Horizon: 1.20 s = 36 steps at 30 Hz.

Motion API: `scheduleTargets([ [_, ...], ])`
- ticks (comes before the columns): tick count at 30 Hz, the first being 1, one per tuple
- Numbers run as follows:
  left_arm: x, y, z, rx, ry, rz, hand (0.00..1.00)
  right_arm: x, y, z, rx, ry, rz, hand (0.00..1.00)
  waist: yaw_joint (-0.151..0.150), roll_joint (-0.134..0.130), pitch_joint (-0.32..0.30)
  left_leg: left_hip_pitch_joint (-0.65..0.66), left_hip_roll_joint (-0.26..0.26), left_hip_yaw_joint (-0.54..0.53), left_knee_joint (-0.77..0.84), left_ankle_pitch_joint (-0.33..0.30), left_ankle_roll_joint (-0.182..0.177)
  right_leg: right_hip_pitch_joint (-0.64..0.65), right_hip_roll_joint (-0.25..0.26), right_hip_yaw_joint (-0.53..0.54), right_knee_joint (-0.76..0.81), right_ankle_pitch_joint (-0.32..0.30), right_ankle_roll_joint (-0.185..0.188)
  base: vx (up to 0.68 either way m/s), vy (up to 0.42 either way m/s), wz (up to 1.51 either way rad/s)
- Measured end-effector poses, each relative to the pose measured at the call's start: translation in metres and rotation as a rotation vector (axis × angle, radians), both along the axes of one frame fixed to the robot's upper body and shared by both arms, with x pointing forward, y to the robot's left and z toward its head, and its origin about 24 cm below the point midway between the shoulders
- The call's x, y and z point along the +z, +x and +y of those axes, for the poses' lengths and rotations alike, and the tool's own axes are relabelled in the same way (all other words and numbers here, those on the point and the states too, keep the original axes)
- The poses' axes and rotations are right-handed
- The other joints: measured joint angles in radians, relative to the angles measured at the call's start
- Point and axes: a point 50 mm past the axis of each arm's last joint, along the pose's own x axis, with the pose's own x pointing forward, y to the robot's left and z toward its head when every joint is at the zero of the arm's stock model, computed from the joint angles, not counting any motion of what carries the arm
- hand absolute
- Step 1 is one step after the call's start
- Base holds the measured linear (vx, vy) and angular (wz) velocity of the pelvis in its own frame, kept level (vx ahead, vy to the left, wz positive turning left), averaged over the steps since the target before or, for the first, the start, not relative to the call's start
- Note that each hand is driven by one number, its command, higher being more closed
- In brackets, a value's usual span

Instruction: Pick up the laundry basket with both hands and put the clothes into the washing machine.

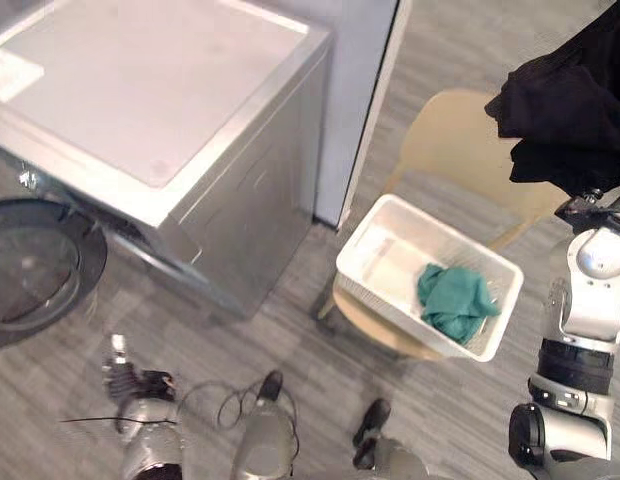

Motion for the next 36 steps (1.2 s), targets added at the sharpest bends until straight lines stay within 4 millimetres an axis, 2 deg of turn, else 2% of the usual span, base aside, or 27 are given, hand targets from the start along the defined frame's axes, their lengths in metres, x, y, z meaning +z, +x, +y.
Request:
scheduleTargets([
  [2,0.038,0.004,0.014,0.026,0.157,-0.078,0.0,0.002,-0.005,0.006,0.049,-0.015,-0.042,1.0,-0.013,0.002,-0.047,0.041,0.008,0.036,-0.019,-0.007,0.001,0.026,0.007,0.033,-0.019,0.005,0.002,0.07,-0.004,-0.4],
  [3,0.048,0.005,0.015,0.025,0.194,-0.102,0.0,0.002,-0.006,0.008,0.065,-0.009,-0.054,1.0,-0.017,0.002,-0.06,0.047,0.011,0.042,-0.023,-0.009,-0.001,0.028,0.01,0.038,-0.023,0.005,0.002,0.07,-0.01,-0.34],
  [4,0.066,0.01,0.014,0.02,0.249,-0.157,0.0,0.003,-0.009,0.011,0.082,-0.01,-0.075,1.0,-0.024,0.004,-0.065,0.079,0.015,0.053,-0.033,-0.011,-0.001,0.05,0.014,0.046,-0.033,0.007,0.002,0.09,-0.013,-0.42],
  [5,0.085,0.013,0.009,0.009,0.316,-0.211,0.0,0.002,-0.007,0.015,0.107,-0.02,-0.076,1.0,-0.037,0.004,-0.085,0.109,0.022,0.081,-0.041,-0.017,0.0,0.058,0.019,0.071,-0.033,0.007,0.002,0.09,-0.012,-0.45],
  [7,0.097,0.018,0.002,-0.019,0.354,-0.257,0.0,0.001,-0.006,0.019,0.134,-0.016,-0.073,1.0,-0.041,0.007,-0.099,0.12,0.026,0.098,-0.043,-0.023,0.004,0.063,0.023,0.09,-0.035,0.007,0.002,0.03,-0.002,-0.4],
  [9,0.115,0.03,-0.02,-0.114,0.43,-0.314,0.0,-0.004,-0.005,0.029,0.199,0.003,-0.073,1.0,-0.049,0.018,-0.119,0.165,0.036,0.138,-0.054,-0.042,0.0,0.087,0.033,0.127,-0.047,0.007,0.002,0.02,0.001,-0.47],
  [11,0.122,0.04,-0.037,-0.188,0.461,-0.349,0.0,-0.006,-0.005,0.036,0.24,-0.006,-0.075,1.0,-0.056,0.028,-0.139,0.18,0.042,0.16,-0.055,-0.051,0.003,0.089,0.038,0.149,-0.05,0.007,0.002,0.02,0.001,-0.41],
  [12,0.126,0.046,-0.048,-0.237,0.486,-0.365,0.0,-0.007,-0.002,0.044,0.291,-0.01,-0.075,1.0,-0.072,0.033,-0.149,0.196,0.046,0.178,-0.062,-0.052,0.003,0.089,0.044,0.168,-0.051,0.007,0.002,0.04,-0.008,-0.49],
  [14,0.132,0.056,-0.064,-0.326,0.525,-0.387,0.0,-0.008,0.001,0.055,0.368,-0.025,-0.07,1.0,-0.084,0.04,-0.158,0.216,0.052,0.2,-0.071,-0.052,0.003,0.09,0.052,0.189,-0.052,0.007,0.001,0.04,-0.016,-0.43],
  [15,0.14,0.069,-0.086,-0.444,0.547,-0.439,0.0,-0.01,0.004,0.063,0.436,-0.025,-0.063,1.0,-0.098,0.041,-0.16,0.238,0.058,0.221,-0.086,-0.052,0.003,0.092,0.059,0.209,-0.052,0.008,0.0,0.02,-0.011,-0.3],
  [16,0.141,0.072,-0.09,-0.466,0.549,-0.447,0.0,-0.01,0.004,0.065,0.449,-0.025,-0.061,1.0,-0.099,0.041,-0.16,0.242,0.059,0.225,-0.088,-0.052,0.003,0.092,0.06,0.213,-0.052,0.009,-0.001,0.04,-0.013,-0.4],
  [18,0.144,0.092,-0.115,-0.595,0.547,-0.482,0.0,-0.014,0.008,0.076,0.513,-0.014,-0.051,1.0,-0.105,0.042,-0.16,0.266,0.062,0.243,-0.091,-0.052,0.003,0.099,0.066,0.231,-0.053,0.01,-0.002,0.03,-0.007,-0.22],
  [19,0.144,0.106,-0.133,-0.672,0.535,-0.486,0.0,-0.016,0.01,0.085,0.561,-0.013,-0.04,1.0,-0.127,0.045,-0.161,0.281,0.062,0.243,-0.097,-0.052,0.003,0.115,0.066,0.23,-0.056,0.01,-0.002,0.01,-0.001,-0.07],
  [20,0.144,0.117,-0.15,-0.753,0.535,-0.487,0.0,-0.019,0.012,0.096,0.609,-0.018,-0.029,1.0,-0.141,0.046,-0.162,0.295,0.062,0.247,-0.103,-0.052,0.003,0.124,0.066,0.233,-0.057,0.01,-0.002,0.01,0.001,-0.04],
  [21,0.145,0.123,-0.158,-0.791,0.537,-0.486,0.0,-0.02,0.012,0.101,0.637,-0.02,-0.023,1.0,-0.152,0.046,-0.163,0.299,0.062,0.25,-0.104,-0.052,0.003,0.125,0.066,0.236,-0.057,0.01,-0.002,-0.01,0.008,-0.11],
  [22,0.15,0.134,-0.177,-0.882,0.555,-0.492,0.0,-0.022,0.013,0.113,0.696,-0.032,-0.011,1.0,-0.165,0.046,-0.163,0.301,0.061,0.256,-0.105,-0.052,0.003,0.124,0.066,0.242,-0.057,0.011,-0.001,-0.02,0.005,-0.09],
  [24,0.158,0.143,-0.194,-0.968,0.587,-0.507,0.0,-0.029,0.014,0.124,0.756,-0.04,0.021,1.0,-0.183,0.048,-0.164,0.306,0.061,0.262,-0.106,-0.053,0.005,0.124,0.067,0.25,-0.057,0.011,-0.001,-0.02,0.001,-0.13],
  [27,0.171,0.146,-0.214,-1.06,0.629,-0.559,0.0,-0.045,0.012,0.129,0.795,-0.047,0.09,1.0,-0.205,0.059,-0.17,0.313,0.062,0.272,-0.113,-0.054,0.006,0.124,0.07,0.259,-0.059,0.011,-0.001,0.0,-0.004,-0.08],
  [30,0.178,0.145,-0.23,-1.157,0.653,-0.602,0.0,-0.057,0.011,0.126,0.794,-0.035,0.138,1.0,-0.211,0.072,-0.175,0.316,0.063,0.273,-0.119,-0.054,0.007,0.124,0.073,0.259,-0.063,0.011,-0.001,0.0,0.0,0.0],
  [33,0.181,0.142,-0.247,-1.245,0.677,-0.625,0.0,-0.064,0.014,0.128,0.811,-0.04,0.183,1.0,-0.212,0.085,-0.183,0.316,0.063,0.271,-0.121,-0.054,0.007,0.125,0.073,0.259,-0.064,0.011,0.0,0.0,0.0,0.0],
  [36,0.182,0.14,-0.256,-1.299,0.675,-0.645,0.0,-0.066,0.014,0.129,0.825,-0.049,0.194,1.0,-0.214,0.087,-0.183,0.316,0.063,0.267,-0.12,-0.054,0.007,0.126,0.073,0.256,-0.065,0.011,0.0,-0.01,-0.002,0.01],
])
